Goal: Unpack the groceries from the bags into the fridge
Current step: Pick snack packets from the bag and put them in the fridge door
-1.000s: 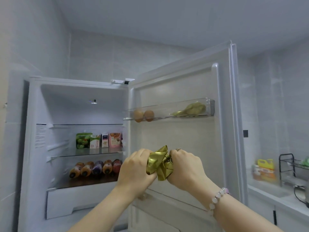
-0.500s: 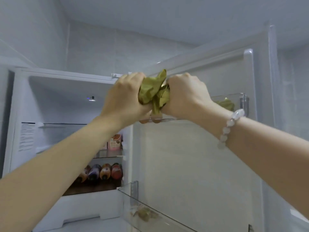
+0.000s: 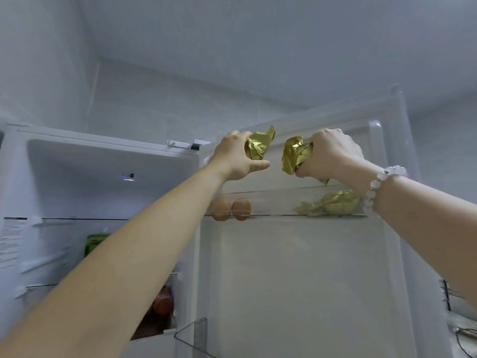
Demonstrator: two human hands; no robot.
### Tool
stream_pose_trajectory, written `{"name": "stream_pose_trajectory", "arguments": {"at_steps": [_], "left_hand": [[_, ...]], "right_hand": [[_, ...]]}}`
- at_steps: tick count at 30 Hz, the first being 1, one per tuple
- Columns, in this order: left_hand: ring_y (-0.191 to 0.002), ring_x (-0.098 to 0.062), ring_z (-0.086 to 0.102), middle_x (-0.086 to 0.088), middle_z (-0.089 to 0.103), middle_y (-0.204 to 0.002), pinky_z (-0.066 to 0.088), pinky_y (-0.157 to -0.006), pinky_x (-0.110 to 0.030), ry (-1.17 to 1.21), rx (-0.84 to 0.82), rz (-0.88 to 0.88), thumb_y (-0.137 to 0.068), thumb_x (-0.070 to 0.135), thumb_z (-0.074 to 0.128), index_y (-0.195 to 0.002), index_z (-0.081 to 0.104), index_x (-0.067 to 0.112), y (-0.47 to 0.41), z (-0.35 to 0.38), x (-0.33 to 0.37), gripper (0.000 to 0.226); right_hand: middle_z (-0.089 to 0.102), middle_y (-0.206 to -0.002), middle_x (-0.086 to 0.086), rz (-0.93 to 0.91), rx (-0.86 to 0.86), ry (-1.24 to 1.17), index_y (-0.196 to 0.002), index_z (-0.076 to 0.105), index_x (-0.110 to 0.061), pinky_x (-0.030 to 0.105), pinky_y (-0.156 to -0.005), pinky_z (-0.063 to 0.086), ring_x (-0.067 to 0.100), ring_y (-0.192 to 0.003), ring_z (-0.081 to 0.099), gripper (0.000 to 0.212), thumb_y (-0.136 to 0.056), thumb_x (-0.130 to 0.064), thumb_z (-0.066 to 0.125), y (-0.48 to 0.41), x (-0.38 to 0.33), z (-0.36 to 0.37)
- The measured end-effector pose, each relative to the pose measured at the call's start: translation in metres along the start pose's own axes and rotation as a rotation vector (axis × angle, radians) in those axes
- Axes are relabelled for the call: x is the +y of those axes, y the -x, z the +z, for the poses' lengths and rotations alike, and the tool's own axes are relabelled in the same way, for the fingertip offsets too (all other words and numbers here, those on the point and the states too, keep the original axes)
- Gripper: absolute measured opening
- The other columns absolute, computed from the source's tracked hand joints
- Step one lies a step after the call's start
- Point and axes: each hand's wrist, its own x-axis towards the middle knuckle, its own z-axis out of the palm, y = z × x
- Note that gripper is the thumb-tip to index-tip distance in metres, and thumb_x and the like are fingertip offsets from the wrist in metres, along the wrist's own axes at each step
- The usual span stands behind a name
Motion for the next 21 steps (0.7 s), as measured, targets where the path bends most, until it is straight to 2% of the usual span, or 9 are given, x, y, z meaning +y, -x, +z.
{"name": "stream_pose_trajectory", "arguments": {"at_steps": [3,7,8,10,13,15,18,21], "left_hand": [[-0.078,-0.012,0.049,0.005,0.053,-0.083,0.037,-0.063,-0.022,0.177,-0.140,-0.041,-0.078,0.044,0.071,-0.103,0.053,0.014,-0.006,0.010,-0.003,0.043],[-0.083,-0.015,0.052,0.003,0.055,-0.087,0.042,-0.070,-0.023,0.293,-0.322,-0.132,-0.084,0.035,0.067,-0.112,0.054,0.015,-0.011,0.033,-0.002,0.036],[-0.079,-0.016,0.052,0.003,0.054,-0.083,0.043,-0.064,-0.023,0.316,-0.381,-0.164,-0.085,0.028,0.067,-0.107,0.055,0.015,-0.011,0.040,0.000,0.029],[-0.066,-0.018,0.049,-0.001,0.052,-0.075,0.040,-0.052,-0.019,0.325,-0.484,-0.208,-0.083,0.014,0.066,-0.096,0.056,0.014,-0.011,0.051,0.002,0.016],[-0.065,-0.018,0.049,-0.002,0.052,-0.075,0.043,-0.061,-0.025,0.240,-0.587,-0.199,-0.080,0.005,0.068,-0.095,0.061,0.010,-0.017,0.056,0.002,0.017],[-0.063,-0.017,0.051,-0.001,0.052,-0.071,0.045,-0.065,-0.026,0.220,-0.624,-0.189,-0.077,0.007,0.073,-0.086,0.061,0.013,-0.024,0.055,0.000,0.016],[-0.073,-0.027,0.054,-0.013,0.061,-0.082,0.047,-0.069,-0.032,0.190,-0.734,-0.187,-0.075,0.008,0.075,-0.089,0.063,0.006,-0.029,0.055,-0.002,0.019],[-0.079,-0.032,0.051,-0.021,0.059,-0.088,0.045,-0.072,-0.035,0.128,-0.853,-0.200,-0.076,0.010,0.075,-0.088,0.064,0.000,-0.034,0.059,0.002,0.019]], "right_hand": [[0.052,-0.071,0.002,0.081,0.023,-0.082,-0.066,0.052,-0.011,0.023,-0.046,0.029,0.023,-0.070,0.051,0.034,-0.065,-0.030,0.080,-0.004,0.001,0.000],[0.056,-0.078,0.003,0.124,0.062,-0.040,-0.076,0.058,-0.010,0.023,-0.049,0.032,0.024,-0.075,0.053,0.031,-0.066,-0.032,0.078,-0.003,0.007,0.002],[0.055,-0.080,0.003,0.136,0.067,-0.022,-0.079,0.058,-0.010,0.024,-0.052,0.034,0.024,-0.076,0.052,0.031,-0.067,-0.031,0.078,-0.002,0.009,0.002],[0.048,-0.074,0.001,0.154,0.066,0.005,-0.073,0.052,-0.010,0.025,-0.053,0.033,0.024,-0.076,0.049,0.031,-0.069,-0.028,0.077,0.001,0.014,0.004],[0.046,-0.068,0.000,0.160,0.044,0.031,-0.066,0.048,-0.013,0.022,-0.046,0.028,0.022,-0.069,0.048,0.031,-0.069,-0.025,0.076,0.002,0.018,0.008],[0.046,-0.067,0.000,0.164,0.031,0.036,-0.066,0.048,-0.013,0.021,-0.045,0.027,0.018,-0.061,0.044,0.029,-0.070,-0.024,0.074,0.001,0.019,0.011],[0.046,-0.068,0.000,0.179,0.019,0.020,-0.065,0.046,-0.014,0.021,-0.046,0.028,0.016,-0.059,0.042,0.030,-0.071,-0.023,0.073,0.000,0.021,0.012],[0.047,-0.069,0.000,0.189,0.008,-0.008,-0.065,0.046,-0.013,0.022,-0.046,0.029,0.013,-0.057,0.042,0.030,-0.071,-0.022,0.074,-0.001,0.025,0.013]]}}
